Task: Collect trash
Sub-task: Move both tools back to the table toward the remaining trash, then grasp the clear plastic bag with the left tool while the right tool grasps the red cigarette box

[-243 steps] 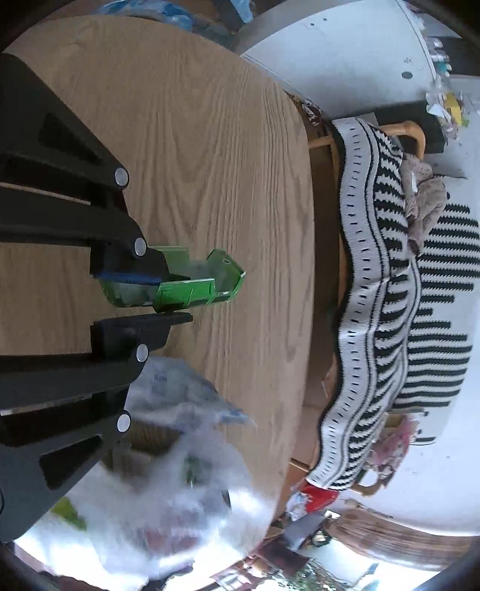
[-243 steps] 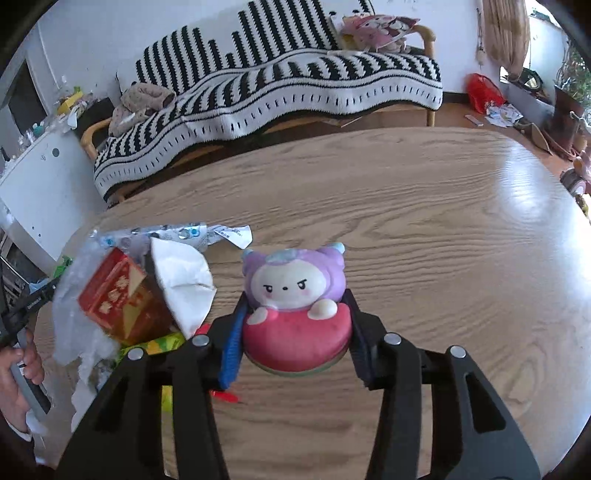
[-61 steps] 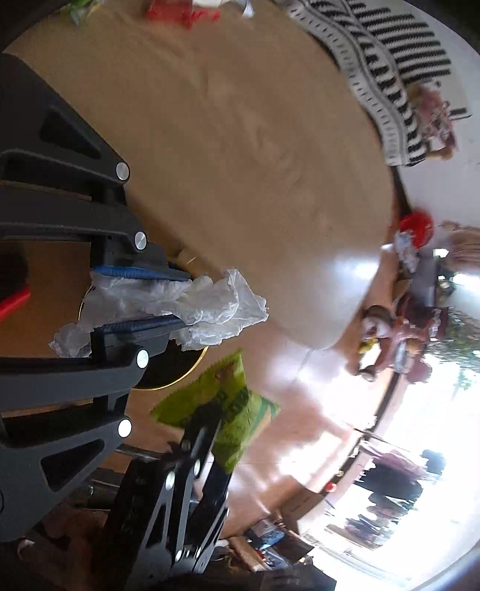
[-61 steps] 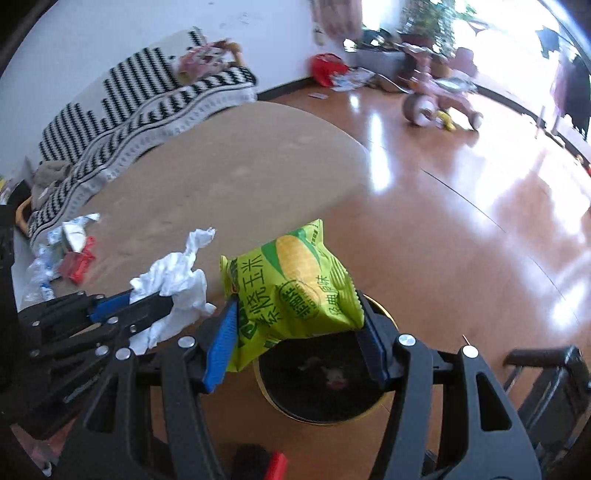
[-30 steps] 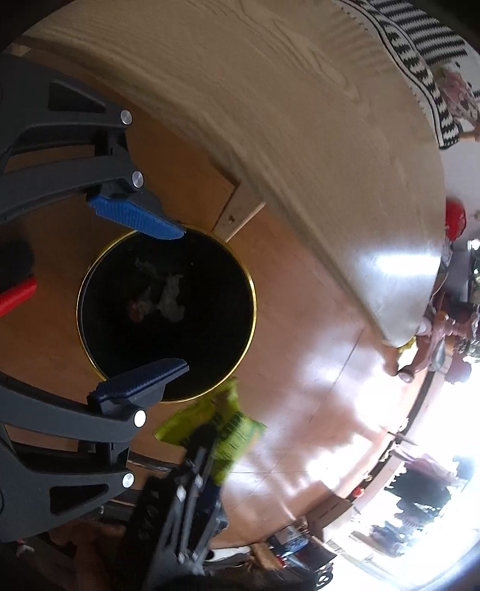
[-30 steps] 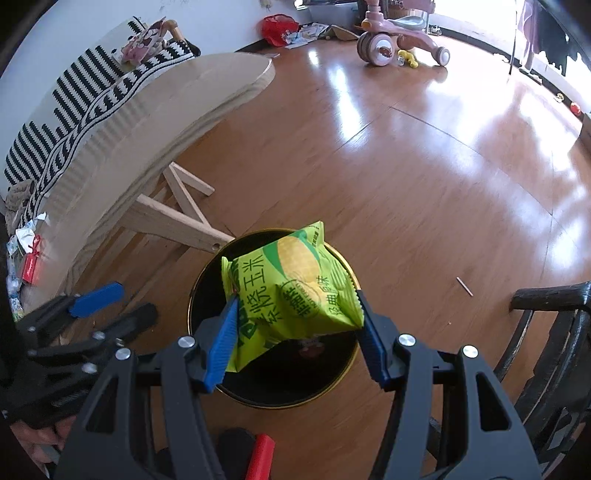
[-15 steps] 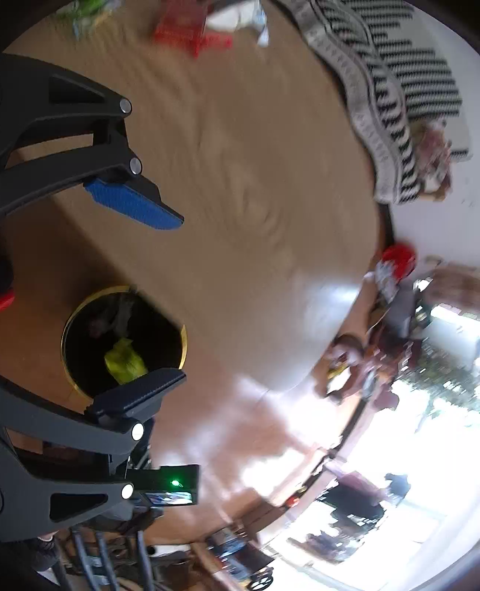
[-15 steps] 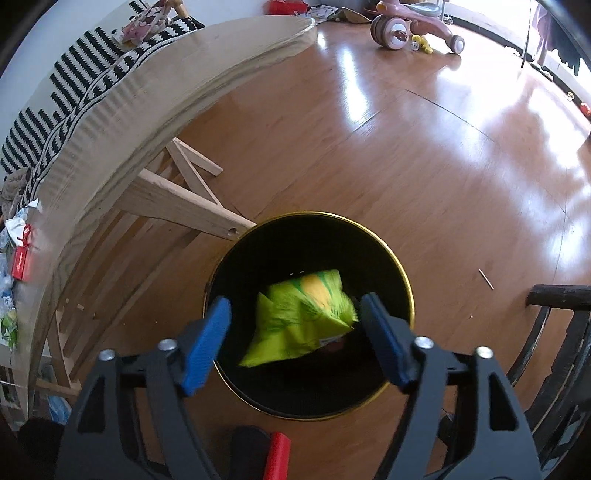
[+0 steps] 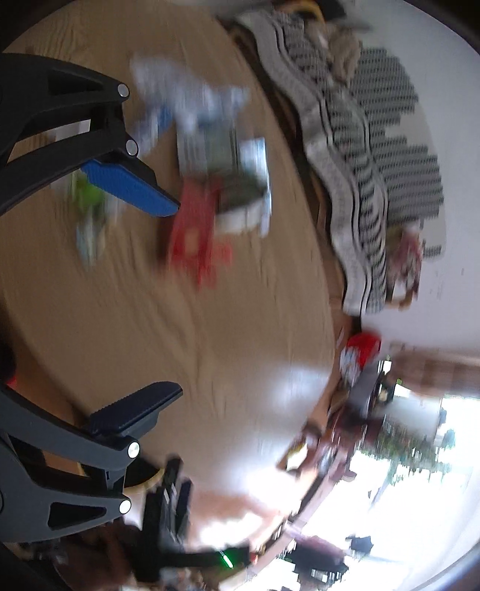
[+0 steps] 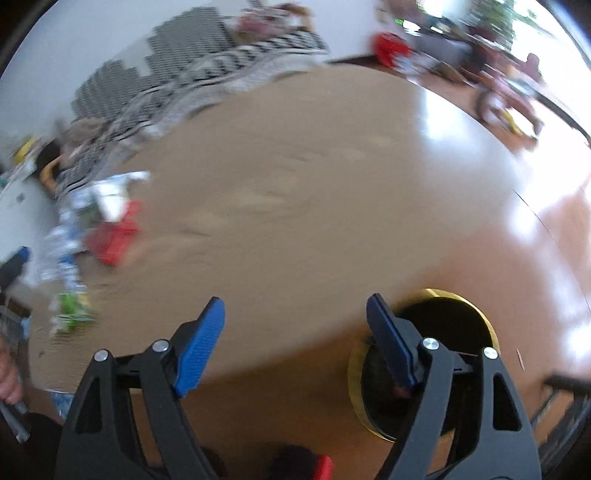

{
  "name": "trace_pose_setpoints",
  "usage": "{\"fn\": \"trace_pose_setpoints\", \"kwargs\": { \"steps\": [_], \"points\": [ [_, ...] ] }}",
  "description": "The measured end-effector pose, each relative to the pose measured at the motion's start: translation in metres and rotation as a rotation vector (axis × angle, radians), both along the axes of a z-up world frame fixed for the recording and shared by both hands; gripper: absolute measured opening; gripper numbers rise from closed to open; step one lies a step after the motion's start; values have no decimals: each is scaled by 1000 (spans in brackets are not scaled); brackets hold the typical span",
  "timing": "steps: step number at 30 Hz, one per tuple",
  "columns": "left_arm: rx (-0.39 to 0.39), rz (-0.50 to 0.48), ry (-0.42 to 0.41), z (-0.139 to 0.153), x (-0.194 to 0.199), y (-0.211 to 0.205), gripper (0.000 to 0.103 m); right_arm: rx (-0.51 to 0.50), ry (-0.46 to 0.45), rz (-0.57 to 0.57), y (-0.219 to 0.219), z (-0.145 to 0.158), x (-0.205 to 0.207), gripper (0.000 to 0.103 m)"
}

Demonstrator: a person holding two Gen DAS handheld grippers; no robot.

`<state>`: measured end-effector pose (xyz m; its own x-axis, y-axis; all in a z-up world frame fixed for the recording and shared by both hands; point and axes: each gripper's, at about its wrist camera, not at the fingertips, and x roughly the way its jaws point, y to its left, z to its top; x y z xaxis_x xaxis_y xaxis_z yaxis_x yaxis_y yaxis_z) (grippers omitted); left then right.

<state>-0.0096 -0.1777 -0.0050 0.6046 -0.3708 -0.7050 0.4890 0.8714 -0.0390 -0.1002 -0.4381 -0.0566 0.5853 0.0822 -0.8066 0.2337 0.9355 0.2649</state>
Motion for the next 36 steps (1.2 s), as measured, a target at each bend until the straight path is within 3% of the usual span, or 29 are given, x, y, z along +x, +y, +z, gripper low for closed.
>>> {"fn": "trace_pose_setpoints", "kwargs": {
  "steps": [3, 5, 11, 14, 19, 25, 28, 30, 32, 36],
  "points": [
    [31, 116, -21, -2, 28, 59, 90, 13, -30, 131, 54, 16, 42, 84],
    [10, 185, -18, -2, 44, 96, 92, 7, -37, 240, 96, 20, 71, 86],
    [-32, 273, 33, -23, 90, 165, 92, -98, -36, 457, 191, 4, 134, 87],
    [-66, 273, 81, -37, 105, 176, 92, -182, -52, 510, 208, -7, 155, 87],
    [-100, 262, 129, -58, 129, 176, 92, -210, -9, 534, 210, -35, 176, 87],
    [-12, 255, 117, -77, 152, 163, 92, -302, -18, 571, 230, -51, 184, 84],
    [-25, 280, 139, -81, 155, 164, 67, -307, -28, 590, 238, -50, 183, 74],
    [-15, 287, 148, -81, 154, 164, 39, -295, -40, 598, 239, -47, 180, 73],
    [-29, 292, 174, -79, 152, 166, 22, -296, -52, 591, 239, -42, 177, 72],
    [-31, 327, 167, -63, 144, 172, 18, -219, -85, 573, 232, -24, 169, 69]
  ]
}}
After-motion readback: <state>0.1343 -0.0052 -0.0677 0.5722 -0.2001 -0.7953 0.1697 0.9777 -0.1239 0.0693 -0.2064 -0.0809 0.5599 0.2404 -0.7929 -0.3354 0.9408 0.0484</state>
